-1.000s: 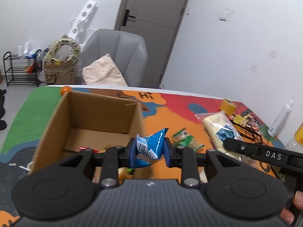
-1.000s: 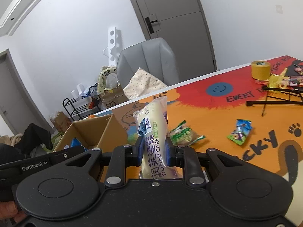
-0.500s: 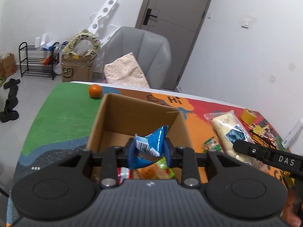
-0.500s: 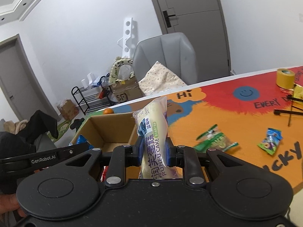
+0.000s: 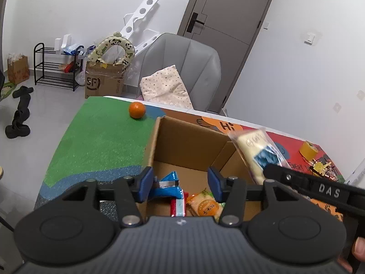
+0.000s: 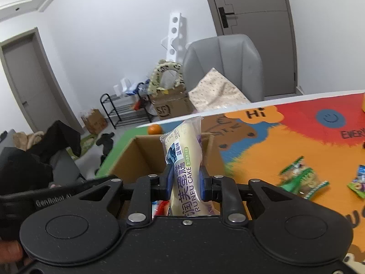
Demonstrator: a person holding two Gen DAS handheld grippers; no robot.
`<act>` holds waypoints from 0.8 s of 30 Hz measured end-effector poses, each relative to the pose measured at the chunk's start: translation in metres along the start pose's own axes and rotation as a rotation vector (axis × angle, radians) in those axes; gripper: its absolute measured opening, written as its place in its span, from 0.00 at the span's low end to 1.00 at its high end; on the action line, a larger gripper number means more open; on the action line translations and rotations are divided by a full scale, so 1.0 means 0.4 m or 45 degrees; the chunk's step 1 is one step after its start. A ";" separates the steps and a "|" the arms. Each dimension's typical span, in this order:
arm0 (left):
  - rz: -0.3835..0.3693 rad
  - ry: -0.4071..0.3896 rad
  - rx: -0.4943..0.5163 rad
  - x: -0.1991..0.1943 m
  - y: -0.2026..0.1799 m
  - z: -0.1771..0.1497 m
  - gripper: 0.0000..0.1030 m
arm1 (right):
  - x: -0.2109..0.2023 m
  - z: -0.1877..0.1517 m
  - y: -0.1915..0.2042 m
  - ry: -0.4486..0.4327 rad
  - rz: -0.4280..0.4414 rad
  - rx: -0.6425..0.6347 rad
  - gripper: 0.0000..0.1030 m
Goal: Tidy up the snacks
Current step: 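Carry both snacks to the box while the left tool releases the blue packet inside, then lower the white cake packet into the box and open the right tool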
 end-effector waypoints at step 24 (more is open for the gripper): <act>-0.006 -0.016 0.074 -0.025 -0.067 -0.029 0.86 | -0.100 -0.011 -0.108 -0.051 -0.061 0.110 0.59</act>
Point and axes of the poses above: each gripper's, at about its wrist camera, not at the fingertips, and x roughly the way its jaws point, y to its left, z to its top, the point moved 8 cm from there along x, roughly the way its jaws point, and after that the axes turned 12 degrees about -y, right-handed, at the moved point
